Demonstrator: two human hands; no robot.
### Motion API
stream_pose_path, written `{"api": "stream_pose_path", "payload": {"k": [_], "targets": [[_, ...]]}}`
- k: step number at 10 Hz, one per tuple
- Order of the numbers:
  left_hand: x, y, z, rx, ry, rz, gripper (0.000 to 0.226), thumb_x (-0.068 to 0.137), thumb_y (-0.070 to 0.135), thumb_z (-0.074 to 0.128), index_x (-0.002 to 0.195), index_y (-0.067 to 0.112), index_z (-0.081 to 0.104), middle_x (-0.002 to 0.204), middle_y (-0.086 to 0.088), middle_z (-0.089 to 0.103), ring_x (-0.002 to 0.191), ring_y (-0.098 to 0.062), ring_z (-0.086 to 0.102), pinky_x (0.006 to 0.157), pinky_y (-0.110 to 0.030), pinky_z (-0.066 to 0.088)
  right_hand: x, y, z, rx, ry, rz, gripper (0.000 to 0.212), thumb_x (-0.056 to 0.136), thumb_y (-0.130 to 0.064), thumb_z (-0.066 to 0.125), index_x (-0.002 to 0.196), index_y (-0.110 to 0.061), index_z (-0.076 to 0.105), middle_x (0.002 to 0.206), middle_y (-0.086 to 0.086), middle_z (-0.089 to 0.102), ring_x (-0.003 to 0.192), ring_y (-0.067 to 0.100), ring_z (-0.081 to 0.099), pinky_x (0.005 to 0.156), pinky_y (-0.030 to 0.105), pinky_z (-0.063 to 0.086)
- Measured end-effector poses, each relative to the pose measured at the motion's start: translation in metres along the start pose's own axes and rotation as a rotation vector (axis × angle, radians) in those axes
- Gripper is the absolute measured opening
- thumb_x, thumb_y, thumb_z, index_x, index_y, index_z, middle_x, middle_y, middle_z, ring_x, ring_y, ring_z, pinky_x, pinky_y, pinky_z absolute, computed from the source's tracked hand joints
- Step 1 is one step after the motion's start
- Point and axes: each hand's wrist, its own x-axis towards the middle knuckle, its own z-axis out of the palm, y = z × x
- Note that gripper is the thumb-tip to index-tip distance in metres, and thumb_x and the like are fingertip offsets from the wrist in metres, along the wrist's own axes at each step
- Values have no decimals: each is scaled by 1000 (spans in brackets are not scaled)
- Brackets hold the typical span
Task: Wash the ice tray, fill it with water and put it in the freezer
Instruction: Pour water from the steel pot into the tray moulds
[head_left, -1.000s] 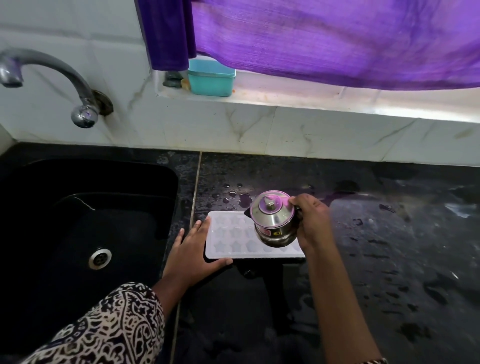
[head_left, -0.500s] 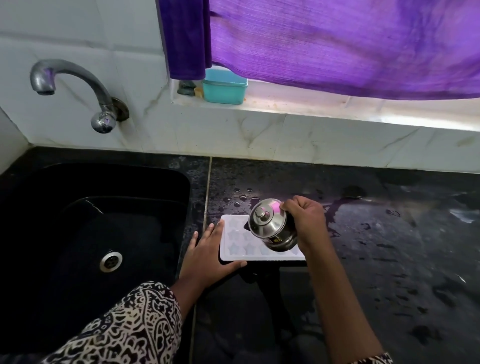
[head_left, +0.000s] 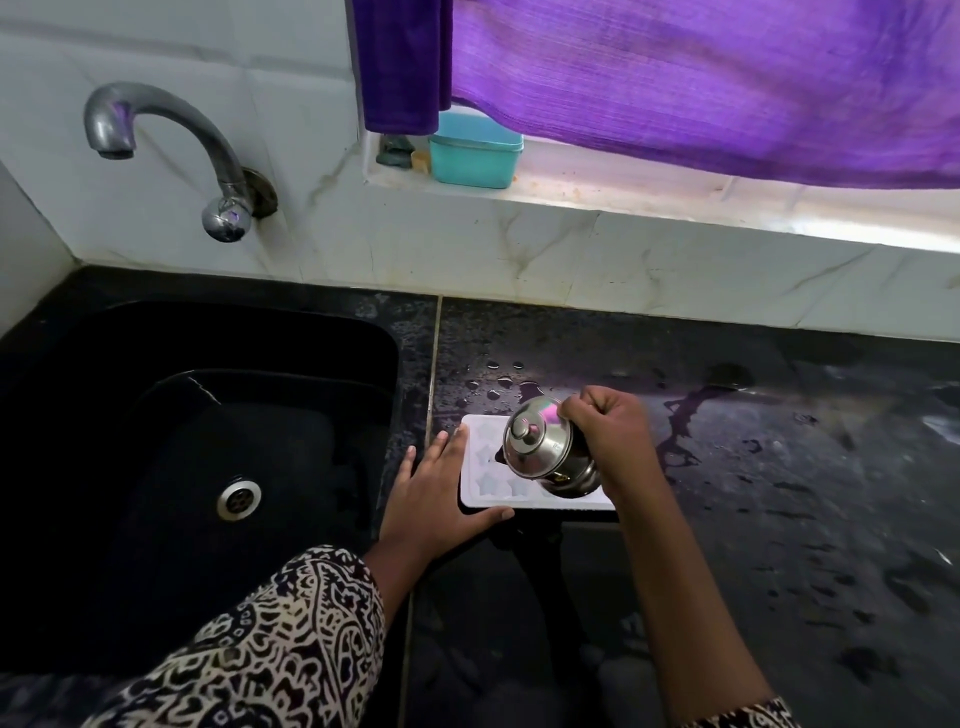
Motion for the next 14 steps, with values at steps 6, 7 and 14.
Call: {"api": "stream_pose_path", "payload": {"k": [6, 7, 14], "targets": [[-1, 1, -1, -18, -3, 9, 119, 67, 91, 40, 156, 23, 1, 162, 11, 13, 149, -5, 4, 120, -38, -2, -5, 4, -10, -42, 19, -32, 35, 76, 1, 61, 53, -12, 39, 54, 7, 30, 50, 16, 26, 50, 26, 26], [-2, 1, -2, -13, -4, 8, 119, 67, 91, 39, 156, 23, 1, 163, 11, 12, 149, -5, 3, 120, -37, -3, -6, 4, -10, -30, 31, -13, 39, 75, 0, 62, 50, -17, 37, 52, 6, 30, 50, 15, 26, 51, 26, 26], [-2, 1, -2, -11, 5, 6, 117, 69, 90, 42, 156, 24, 0, 163, 10, 13, 149, -5, 3, 120, -37, -3, -6, 1, -7, -21, 32, -21, 30, 76, 0, 62, 54, -8, 43, 55, 9, 34, 54, 19, 30, 55, 29, 31]]}}
